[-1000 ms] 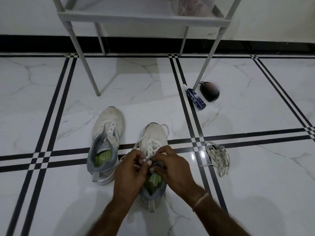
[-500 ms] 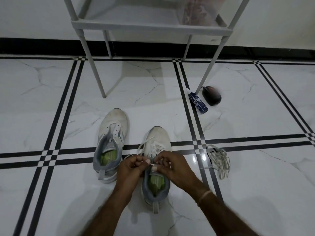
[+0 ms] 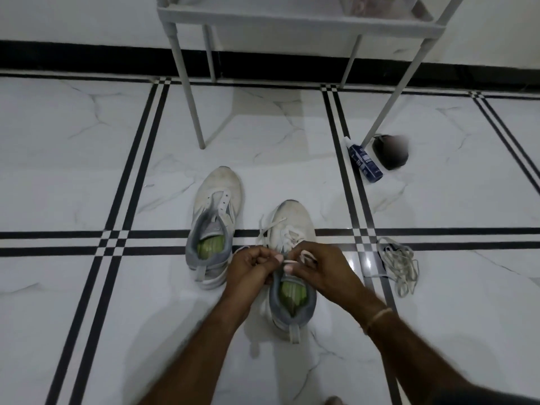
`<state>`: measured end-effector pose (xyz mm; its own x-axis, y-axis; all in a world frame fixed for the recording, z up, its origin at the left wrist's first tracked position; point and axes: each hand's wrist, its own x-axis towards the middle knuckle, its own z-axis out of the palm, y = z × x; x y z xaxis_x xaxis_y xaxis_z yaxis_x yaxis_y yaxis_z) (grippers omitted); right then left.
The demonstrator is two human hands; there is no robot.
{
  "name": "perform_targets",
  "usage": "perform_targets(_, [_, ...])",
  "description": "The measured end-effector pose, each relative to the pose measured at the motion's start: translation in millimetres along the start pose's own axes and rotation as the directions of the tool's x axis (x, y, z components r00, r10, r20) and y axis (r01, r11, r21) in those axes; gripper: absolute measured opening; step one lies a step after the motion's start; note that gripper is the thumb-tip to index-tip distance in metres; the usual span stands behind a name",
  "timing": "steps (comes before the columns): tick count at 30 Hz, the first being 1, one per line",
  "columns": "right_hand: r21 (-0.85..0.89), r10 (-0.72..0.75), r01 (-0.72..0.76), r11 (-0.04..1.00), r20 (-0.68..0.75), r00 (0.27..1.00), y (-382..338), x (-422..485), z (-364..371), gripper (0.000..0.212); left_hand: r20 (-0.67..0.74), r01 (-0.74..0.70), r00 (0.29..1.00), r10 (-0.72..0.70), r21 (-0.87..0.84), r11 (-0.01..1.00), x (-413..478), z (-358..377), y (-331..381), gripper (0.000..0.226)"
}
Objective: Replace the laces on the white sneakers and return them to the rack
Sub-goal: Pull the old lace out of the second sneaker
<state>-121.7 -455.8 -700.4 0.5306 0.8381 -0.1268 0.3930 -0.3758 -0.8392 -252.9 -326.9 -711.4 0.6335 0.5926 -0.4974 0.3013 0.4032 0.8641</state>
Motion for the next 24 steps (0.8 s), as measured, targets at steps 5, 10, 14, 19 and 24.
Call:
perform_targets(5, [0.477,0.214,-0.14,0.867,-0.104,0.971,-6.8,-2.7,8.9,0.015,-0.001,-0.017,1.0,0.017,0.006,1.0,-0.6,1.5,-0.3,0.005])
perform_targets(10, [0.84,0.419,-0.19,0.509,-0.049,0.907,-21.5,-6.0,-12.6,0.023,-0.005,0.004,1.0,-0.004,-0.022,1.0,0.3,0.3,-2.9,0.004])
perform_targets(14, [-0.021,0.087,-0.086,0.996,0.013,0.996,-11.1,-7.0,3.9,0.012,-0.005,0.029,1.0,-0.029,-0.044,0.999,-0.3,1.3,0.5,0.004])
perform_targets(19, [0.754,0.448,-0.193,0.627,-0.148,0.882,-12.8,5.7,-3.3,0.018,-0.011,0.041,0.999,-0.042,-0.063,0.997,3.3,0.5,-4.6,0.004])
perform_targets(24, [0.733,0.396,-0.236,0.638,-0.049,0.917,-19.7,-1.0,-14.1,0.017,-0.024,0.038,0.999,-0.04,-0.076,0.996,2.0,1.0,-6.3,0.006])
